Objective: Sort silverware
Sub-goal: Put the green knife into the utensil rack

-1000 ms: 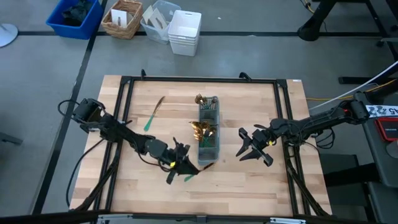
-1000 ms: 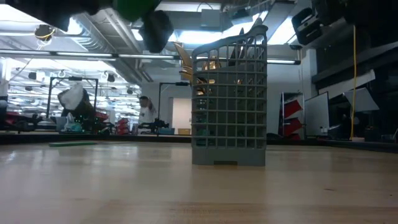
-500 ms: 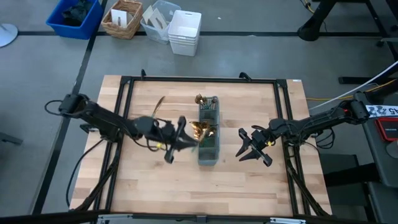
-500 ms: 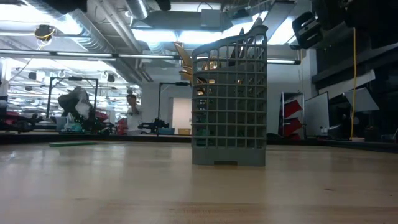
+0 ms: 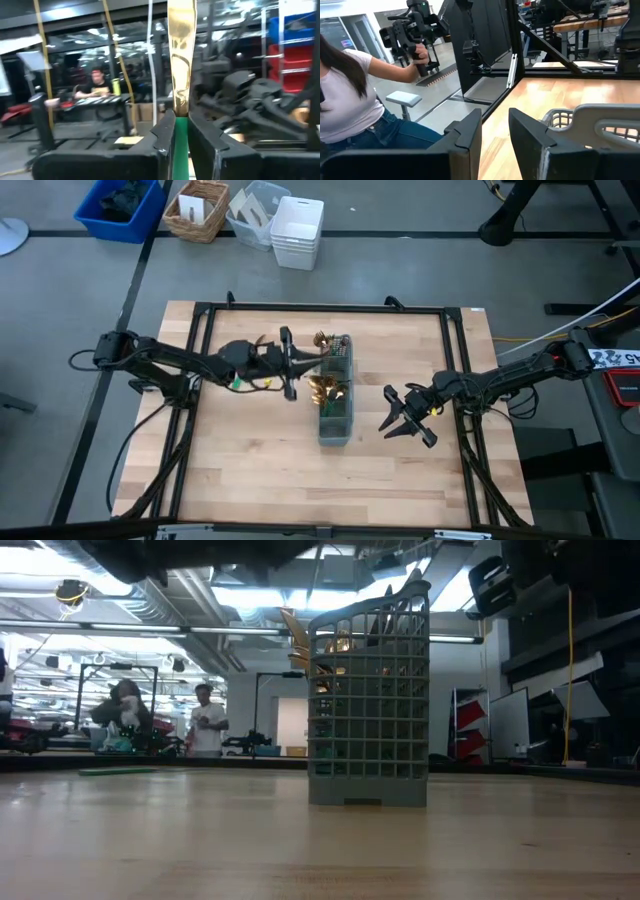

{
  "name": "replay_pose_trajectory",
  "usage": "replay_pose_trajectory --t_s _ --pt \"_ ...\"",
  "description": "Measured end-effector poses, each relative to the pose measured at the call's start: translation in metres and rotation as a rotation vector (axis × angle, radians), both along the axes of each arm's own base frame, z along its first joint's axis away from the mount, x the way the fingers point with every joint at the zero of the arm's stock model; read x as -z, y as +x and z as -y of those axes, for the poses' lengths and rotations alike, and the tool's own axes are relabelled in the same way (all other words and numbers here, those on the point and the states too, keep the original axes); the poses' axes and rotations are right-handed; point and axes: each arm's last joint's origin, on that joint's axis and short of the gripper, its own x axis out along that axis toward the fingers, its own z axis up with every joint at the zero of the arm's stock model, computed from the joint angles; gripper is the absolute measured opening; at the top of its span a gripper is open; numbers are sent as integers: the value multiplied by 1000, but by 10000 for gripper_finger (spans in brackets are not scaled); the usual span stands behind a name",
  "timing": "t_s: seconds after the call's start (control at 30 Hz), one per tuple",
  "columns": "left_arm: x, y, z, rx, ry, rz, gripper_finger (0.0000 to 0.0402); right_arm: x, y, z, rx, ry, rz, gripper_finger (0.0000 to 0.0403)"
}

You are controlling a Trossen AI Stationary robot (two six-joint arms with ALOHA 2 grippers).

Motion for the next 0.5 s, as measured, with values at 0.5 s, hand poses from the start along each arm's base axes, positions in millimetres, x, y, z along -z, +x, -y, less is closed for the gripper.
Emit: replay_pose_trajectory --t_s 0.5 --pt "38 24 -30 -87 -27 -19 37 4 1 2 66 -48 -20 99"
